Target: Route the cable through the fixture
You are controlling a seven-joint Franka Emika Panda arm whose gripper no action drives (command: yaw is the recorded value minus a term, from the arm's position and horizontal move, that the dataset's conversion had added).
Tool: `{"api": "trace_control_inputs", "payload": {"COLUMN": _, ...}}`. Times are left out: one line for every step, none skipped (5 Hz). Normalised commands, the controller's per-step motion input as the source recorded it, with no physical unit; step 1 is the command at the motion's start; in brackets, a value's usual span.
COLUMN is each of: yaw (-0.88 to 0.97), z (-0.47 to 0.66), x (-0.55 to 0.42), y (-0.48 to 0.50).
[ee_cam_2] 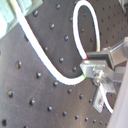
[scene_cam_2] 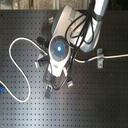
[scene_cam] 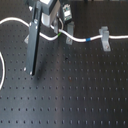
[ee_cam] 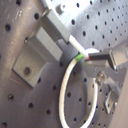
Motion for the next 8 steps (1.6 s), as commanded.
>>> {"api": "trace_control_inputs", "payload": {"yaw": 0.00, "z": 0.01, "x": 0.000, "y": 0.000}}
{"api": "trace_control_inputs", "payload": {"yaw": 0.00, "z": -0.05, "x": -0.001, "y": -0.001}}
{"api": "trace_control_inputs", "payload": {"yaw": 0.00, "z": -0.65, "x": -0.015, "y": -0.056}}
{"api": "trace_control_inputs", "payload": {"yaw": 0.00, "z": -0.61, "x": 0.112, "y": -0.228}}
{"api": "trace_control_inputs", "payload": {"yaw": 0.00, "z": -0.32, "x": 0.045, "y": -0.384}}
{"api": "trace_control_inputs", "payload": {"yaw": 0.00, "z": -0.27, "x": 0.208, "y": -0.423}}
{"api": "trace_control_inputs", "payload": {"yaw": -0.05, "z": -0.20, "x": 0.304, "y": -0.318}}
{"api": "trace_control_inputs", "payload": {"yaw": -0.06, "z": -0.03, "x": 0.146, "y": -0.308}}
